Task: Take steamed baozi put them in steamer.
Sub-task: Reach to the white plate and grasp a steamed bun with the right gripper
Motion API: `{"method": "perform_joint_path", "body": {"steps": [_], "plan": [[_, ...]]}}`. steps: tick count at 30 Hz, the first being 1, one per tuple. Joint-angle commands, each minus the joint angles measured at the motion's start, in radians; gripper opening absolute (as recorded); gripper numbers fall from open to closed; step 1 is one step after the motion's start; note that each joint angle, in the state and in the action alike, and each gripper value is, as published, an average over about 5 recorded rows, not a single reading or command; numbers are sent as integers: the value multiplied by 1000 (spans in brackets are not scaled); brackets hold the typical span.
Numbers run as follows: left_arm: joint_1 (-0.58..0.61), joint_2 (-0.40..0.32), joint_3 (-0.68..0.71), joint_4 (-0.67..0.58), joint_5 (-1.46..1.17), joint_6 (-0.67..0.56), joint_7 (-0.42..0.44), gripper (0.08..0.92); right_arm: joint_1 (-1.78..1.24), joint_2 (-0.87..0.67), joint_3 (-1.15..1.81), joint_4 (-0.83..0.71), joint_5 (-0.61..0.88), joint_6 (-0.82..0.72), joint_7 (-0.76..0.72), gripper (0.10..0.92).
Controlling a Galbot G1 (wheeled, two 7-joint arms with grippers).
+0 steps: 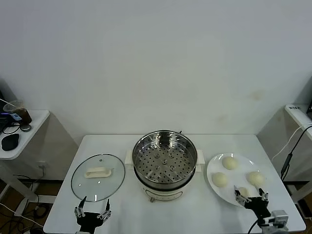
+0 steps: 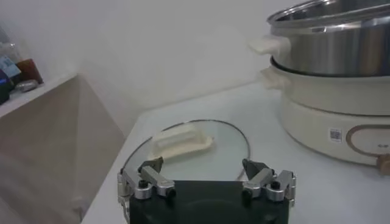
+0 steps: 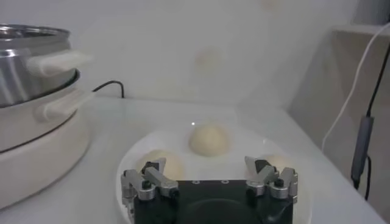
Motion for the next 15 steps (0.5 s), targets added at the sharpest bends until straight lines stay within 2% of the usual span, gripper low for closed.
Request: {"method": "perform_joint_path", "body": {"steps": [1, 5, 8, 12, 15], "plan": [[-1, 0, 1, -5, 1, 1, -1, 823, 190, -310, 17, -53, -224, -85, -122, 823], [-4, -5, 12, -12, 4, 1, -5, 823, 240, -539, -14, -141, -341, -66, -274, 823], [-1, -6, 20, -21, 6, 1, -8, 823, 308, -696, -48, -213, -421, -11, -464, 823], [0, -7, 26, -24, 6, 1, -16, 823, 456, -797, -170, -277, -502, 42, -741, 823], [-1, -6, 34, -21, 7, 0, -19, 823, 651, -839, -396, -345, -530, 68, -868, 823]]}}
